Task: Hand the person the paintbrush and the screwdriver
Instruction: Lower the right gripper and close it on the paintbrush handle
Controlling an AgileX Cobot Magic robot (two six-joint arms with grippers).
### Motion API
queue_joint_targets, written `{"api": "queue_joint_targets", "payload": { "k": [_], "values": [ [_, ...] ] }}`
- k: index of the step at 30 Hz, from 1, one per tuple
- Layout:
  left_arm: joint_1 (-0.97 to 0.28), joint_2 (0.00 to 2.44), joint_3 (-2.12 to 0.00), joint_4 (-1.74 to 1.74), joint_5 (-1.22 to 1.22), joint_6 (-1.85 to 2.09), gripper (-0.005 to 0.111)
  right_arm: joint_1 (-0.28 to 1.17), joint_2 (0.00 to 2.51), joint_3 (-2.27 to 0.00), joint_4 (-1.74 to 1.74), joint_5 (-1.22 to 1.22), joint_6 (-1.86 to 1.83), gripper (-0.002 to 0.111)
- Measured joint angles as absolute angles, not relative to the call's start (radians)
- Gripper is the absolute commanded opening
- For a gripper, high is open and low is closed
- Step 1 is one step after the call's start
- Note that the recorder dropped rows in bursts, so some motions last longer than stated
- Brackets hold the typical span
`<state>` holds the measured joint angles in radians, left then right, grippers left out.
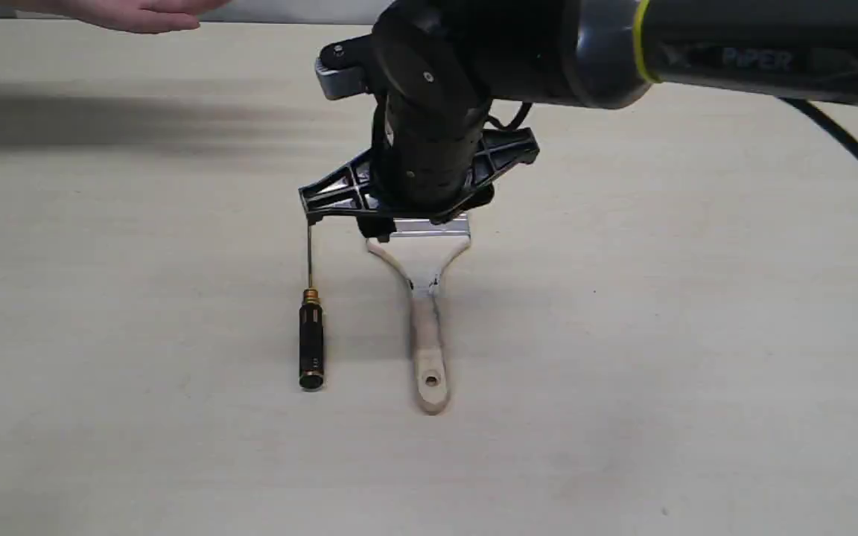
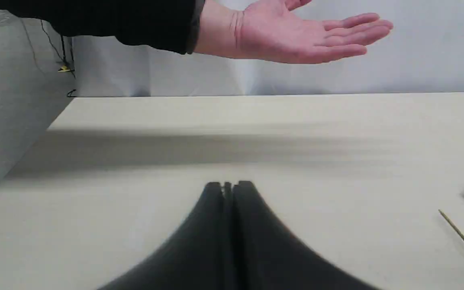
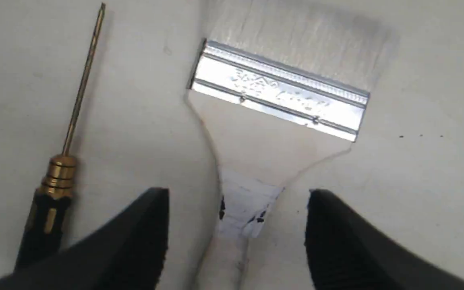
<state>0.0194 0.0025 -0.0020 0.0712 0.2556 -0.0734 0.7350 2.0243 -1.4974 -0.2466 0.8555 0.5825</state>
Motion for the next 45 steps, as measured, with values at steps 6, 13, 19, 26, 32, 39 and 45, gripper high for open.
{"api": "queue_joint_targets", "payload": {
  "k": [6,13,19,26,32,39,45],
  "values": [
    [0.019,0.002,-0.002,0.071,0.256,-0.073,0.0,0.735,2.107,-1.498,-0.24,0.856,0.568,0.061],
    [0.019,0.002,-0.002,0.071,0.256,-0.073,0.0,0.735,2.196,-1.502,-0.235,0.837,0.569,0.061],
    [0.019,0.002,-0.002,0.071,0.256,-0.073,0.0,0.735,2.213,-1.515,-0.235,0.832,0.588,0.058],
    [0.019,0.002,-0.002,0.071,0.256,-0.073,0.0,0.735,2.219,-1.522,-0.231,0.836,0.614,0.055],
    [0.019,0.002,-0.002,0.071,0.256,-0.073,0.0,0.731,2.22,-1.522,-0.178,0.838,0.618,0.055],
    [0.019,0.002,-0.002,0.071,0.256,-0.073,0.0,0.727,2.221,-1.522,-0.135,0.827,0.62,0.055],
    [0.019,0.002,-0.002,0.071,0.256,-0.073,0.0,0.727,2.225,-1.522,-0.132,0.827,0.62,0.047]
  ]
}}
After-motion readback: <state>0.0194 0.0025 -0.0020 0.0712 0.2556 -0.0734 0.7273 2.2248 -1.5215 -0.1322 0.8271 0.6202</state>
